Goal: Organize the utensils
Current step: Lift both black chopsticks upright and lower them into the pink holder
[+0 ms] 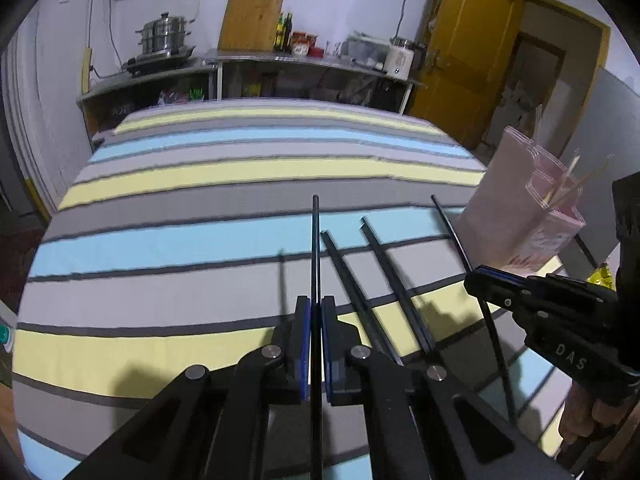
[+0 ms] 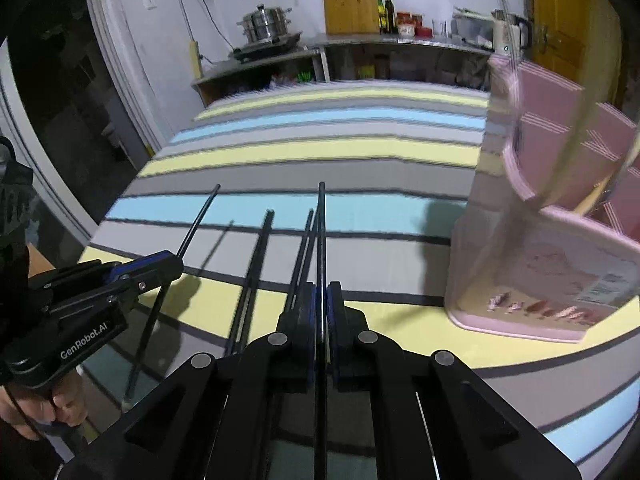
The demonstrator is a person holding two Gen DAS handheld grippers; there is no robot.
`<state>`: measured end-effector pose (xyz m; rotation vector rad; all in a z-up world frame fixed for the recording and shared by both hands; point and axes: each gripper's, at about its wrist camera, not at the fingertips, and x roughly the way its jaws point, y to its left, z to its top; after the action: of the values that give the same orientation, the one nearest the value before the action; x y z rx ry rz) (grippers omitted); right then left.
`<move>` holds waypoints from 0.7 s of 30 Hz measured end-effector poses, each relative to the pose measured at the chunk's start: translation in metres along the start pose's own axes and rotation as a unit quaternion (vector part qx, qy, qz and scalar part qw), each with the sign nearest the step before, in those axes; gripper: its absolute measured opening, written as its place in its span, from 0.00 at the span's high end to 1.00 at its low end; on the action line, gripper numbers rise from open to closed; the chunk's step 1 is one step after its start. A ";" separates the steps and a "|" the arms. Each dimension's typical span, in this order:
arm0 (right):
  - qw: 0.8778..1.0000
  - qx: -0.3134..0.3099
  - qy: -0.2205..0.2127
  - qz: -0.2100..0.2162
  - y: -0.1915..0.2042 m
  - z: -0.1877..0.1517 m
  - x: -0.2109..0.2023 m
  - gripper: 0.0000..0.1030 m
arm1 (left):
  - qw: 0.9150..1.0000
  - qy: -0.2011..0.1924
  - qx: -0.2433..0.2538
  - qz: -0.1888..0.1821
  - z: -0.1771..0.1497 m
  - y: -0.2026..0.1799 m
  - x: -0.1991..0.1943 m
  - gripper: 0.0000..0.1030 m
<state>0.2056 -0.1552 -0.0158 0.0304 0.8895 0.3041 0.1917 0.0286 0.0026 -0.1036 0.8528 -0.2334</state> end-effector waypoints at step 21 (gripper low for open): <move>0.994 0.027 -0.101 0.013 -0.008 0.010 -0.111 0.94 | 0.995 -0.073 0.029 -0.060 0.032 -0.039 -0.101 0.95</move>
<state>0.1498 -0.1925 0.0739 0.1215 0.6964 0.2964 0.1448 0.0155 0.1049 -0.1164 0.6946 -0.3594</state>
